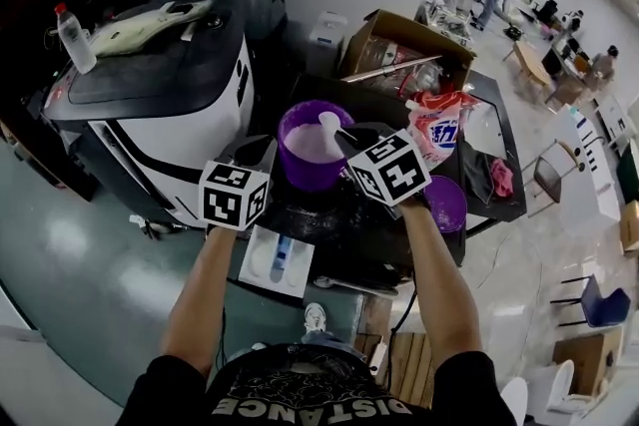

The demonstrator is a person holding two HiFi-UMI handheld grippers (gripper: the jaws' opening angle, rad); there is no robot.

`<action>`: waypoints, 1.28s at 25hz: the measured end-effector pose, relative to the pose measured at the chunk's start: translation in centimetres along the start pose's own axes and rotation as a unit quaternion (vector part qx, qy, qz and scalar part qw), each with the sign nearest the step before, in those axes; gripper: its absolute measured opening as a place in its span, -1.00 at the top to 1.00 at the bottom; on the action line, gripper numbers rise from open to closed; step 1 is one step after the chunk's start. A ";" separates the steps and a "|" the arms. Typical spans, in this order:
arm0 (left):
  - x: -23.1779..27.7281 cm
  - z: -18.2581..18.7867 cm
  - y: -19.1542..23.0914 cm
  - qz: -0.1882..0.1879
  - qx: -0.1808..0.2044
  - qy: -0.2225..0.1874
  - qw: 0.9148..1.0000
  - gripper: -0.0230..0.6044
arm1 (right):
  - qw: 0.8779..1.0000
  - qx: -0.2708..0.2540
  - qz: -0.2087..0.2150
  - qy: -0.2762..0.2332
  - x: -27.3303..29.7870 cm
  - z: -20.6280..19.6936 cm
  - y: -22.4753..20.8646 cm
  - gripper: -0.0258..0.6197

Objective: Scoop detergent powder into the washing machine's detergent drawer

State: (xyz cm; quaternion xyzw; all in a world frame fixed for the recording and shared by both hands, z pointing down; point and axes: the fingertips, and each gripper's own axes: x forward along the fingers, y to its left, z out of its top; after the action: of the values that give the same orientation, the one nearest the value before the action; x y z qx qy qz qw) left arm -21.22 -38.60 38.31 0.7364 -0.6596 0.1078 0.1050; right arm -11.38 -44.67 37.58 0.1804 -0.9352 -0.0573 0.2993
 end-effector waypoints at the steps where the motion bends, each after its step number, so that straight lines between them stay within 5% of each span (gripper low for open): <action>1: 0.2 0.0 0.0 0.005 -0.002 0.001 1.000 0.93 | 1.000 -0.015 0.012 0.009 0.4 0.2 0.0 0.80; 8: 0.7 -0.2 0.6 0.037 -0.005 0.005 0.999 0.93 | 0.989 -0.099 0.072 0.080 4.1 0.3 0.0 0.80; 15: 0.9 -0.2 1.4 0.060 -0.010 0.007 0.998 0.93 | 0.966 -0.171 0.118 0.156 7.2 0.4 0.0 0.80; 32: 1.3 -1.4 1.5 0.066 -0.021 0.010 0.998 0.93 | 0.878 -0.304 0.132 0.344 10.0 -3.9 -0.5 0.80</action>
State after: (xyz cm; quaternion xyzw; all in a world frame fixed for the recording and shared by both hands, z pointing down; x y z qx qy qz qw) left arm -22.64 -39.58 40.08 0.6875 -0.7080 0.1079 0.1199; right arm -16.57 -48.83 46.02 -0.0366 -0.7251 -0.2334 0.6469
